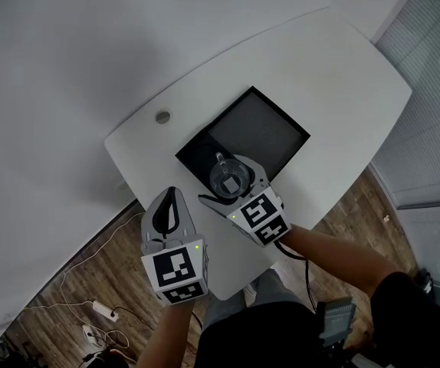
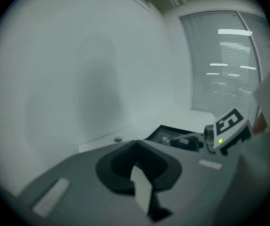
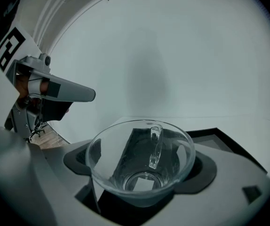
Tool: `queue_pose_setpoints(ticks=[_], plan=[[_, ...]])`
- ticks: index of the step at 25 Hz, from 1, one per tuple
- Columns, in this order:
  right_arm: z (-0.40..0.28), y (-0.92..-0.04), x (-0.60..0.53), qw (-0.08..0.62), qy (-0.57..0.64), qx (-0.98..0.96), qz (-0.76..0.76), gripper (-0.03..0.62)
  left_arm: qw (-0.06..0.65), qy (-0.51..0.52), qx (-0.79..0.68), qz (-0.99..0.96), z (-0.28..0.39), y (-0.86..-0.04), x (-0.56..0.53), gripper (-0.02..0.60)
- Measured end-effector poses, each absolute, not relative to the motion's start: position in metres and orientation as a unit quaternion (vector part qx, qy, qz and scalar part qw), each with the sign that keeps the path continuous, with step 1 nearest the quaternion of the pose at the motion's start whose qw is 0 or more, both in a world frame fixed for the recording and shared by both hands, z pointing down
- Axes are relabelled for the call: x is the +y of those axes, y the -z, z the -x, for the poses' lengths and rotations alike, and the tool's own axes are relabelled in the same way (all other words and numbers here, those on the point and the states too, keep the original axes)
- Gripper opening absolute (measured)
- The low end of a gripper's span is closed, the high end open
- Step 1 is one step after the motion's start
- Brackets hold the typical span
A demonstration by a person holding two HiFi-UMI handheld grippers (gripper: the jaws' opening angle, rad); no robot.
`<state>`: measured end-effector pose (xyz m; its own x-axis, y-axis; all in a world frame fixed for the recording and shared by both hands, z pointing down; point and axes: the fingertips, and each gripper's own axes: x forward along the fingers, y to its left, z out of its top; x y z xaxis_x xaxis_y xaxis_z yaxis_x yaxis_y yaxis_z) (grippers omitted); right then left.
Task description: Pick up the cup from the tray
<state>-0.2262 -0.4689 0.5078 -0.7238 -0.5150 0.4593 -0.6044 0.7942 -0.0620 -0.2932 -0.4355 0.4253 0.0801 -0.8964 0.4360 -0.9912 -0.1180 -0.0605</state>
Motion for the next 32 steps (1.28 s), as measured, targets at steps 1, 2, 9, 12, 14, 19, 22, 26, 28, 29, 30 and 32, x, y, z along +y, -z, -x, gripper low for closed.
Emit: queue_pose_setpoints(ticks=[1,2,9,12,14,19,22,26,28,29,30,32], plan=[[0.226,-0.507,-0.47,0.212,-0.105,-0.922,-0.305,0.488,0.126,-0.187,-0.651,-0.725,0.295,-0.426,-0.436,0.0],[0.225,-0.507,-0.47,0.21,-0.105,-0.922,-0.307,0.487,0.126,-0.186,-0.65,-0.726,0.296,-0.425,-0.437,0.0],[0.221,-0.506,-0.473,0.207,-0.094,-0.919,-0.322,0.461,0.127,-0.185,-0.643,-0.733,0.299,-0.428,-0.445,0.002],[0.221,-0.507,-0.472,0.209,-0.09,-0.918,-0.323,0.459,0.126,-0.185,-0.639,-0.736,0.299,-0.429,-0.448,0.0],[0.221,-0.507,-0.472,0.208,-0.089,-0.918,-0.324,0.458,0.127,-0.184,-0.636,-0.738,0.299,-0.428,-0.449,0.0],[0.219,-0.506,-0.476,0.201,-0.096,-0.913,-0.343,0.436,0.122,-0.182,-0.633,-0.743,0.301,-0.425,-0.45,0.0],[0.218,-0.504,-0.476,0.198,-0.098,-0.914,-0.341,0.434,0.12,-0.182,-0.634,-0.742,0.3,-0.423,-0.451,0.0],[0.218,-0.495,-0.478,0.182,-0.096,-0.918,-0.338,0.434,0.119,-0.184,-0.634,-0.741,0.296,-0.424,-0.45,0.002],[0.22,-0.484,-0.482,0.166,-0.092,-0.922,-0.338,0.434,0.118,-0.183,-0.634,-0.742,0.295,-0.423,-0.451,0.0],[0.22,-0.478,-0.483,0.16,-0.088,-0.924,-0.337,0.433,0.117,-0.183,-0.634,-0.742,0.295,-0.423,-0.451,0.002],[0.22,-0.471,-0.485,0.152,-0.086,-0.925,-0.337,0.433,0.116,-0.183,-0.635,-0.742,0.294,-0.422,-0.451,0.0],[0.218,-0.455,-0.489,0.136,-0.089,-0.926,-0.34,0.433,0.114,-0.181,-0.636,-0.741,0.291,-0.419,-0.453,0.001]])
